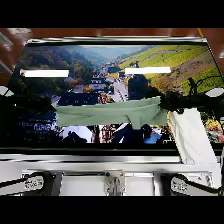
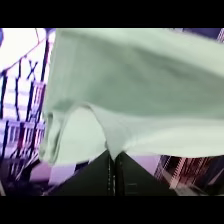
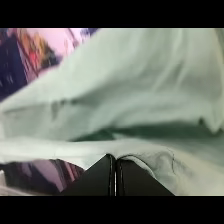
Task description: Fold the shirts.
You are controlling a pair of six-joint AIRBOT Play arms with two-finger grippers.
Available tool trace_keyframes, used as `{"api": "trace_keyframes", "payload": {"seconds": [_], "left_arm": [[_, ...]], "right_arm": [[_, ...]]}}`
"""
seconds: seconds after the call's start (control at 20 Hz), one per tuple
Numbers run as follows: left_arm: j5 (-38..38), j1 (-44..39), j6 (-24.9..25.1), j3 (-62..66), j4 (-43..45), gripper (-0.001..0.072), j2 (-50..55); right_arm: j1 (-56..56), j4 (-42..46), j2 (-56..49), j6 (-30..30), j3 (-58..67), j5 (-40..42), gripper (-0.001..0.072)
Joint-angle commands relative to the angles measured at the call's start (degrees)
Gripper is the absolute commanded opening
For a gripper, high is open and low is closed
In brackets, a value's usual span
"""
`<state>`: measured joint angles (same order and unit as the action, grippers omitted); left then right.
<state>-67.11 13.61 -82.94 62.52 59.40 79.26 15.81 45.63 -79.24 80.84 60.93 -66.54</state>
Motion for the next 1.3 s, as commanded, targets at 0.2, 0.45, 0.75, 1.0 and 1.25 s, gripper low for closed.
{"api": "trace_keyframes", "payload": {"seconds": [0.2,0.45,0.75,1.0,1.25], "left_arm": [[1.4,-0.7,-2.4,4.3,-1.3,0.0039,9.8],[-1.1,-0.5,-7.3,4.4,5.7,0.0111,10.8],[-7.5,1.4,-7.2,8.5,7.5,0.0701,10.4],[-7.5,-0.6,-6.2,8.7,3.9,0.0701,8.2],[-7.2,-4.5,-2.8,8.7,0.1,0.07,6.2]], "right_arm": [[-5.8,-2.3,-14.2,-0.2,6.8,12.0,0.0058],[-6.9,-2.2,-16.2,-2.9,6.8,13.9,0.0172],[-0.1,18.2,-12.0,-2.9,9.1,2.4,0.0679],[0.9,14.1,-15.6,-4.8,9.1,-1.9,0.068],[0.1,3.0,-20.7,-4.8,9.1,1.3,0.068]]}}
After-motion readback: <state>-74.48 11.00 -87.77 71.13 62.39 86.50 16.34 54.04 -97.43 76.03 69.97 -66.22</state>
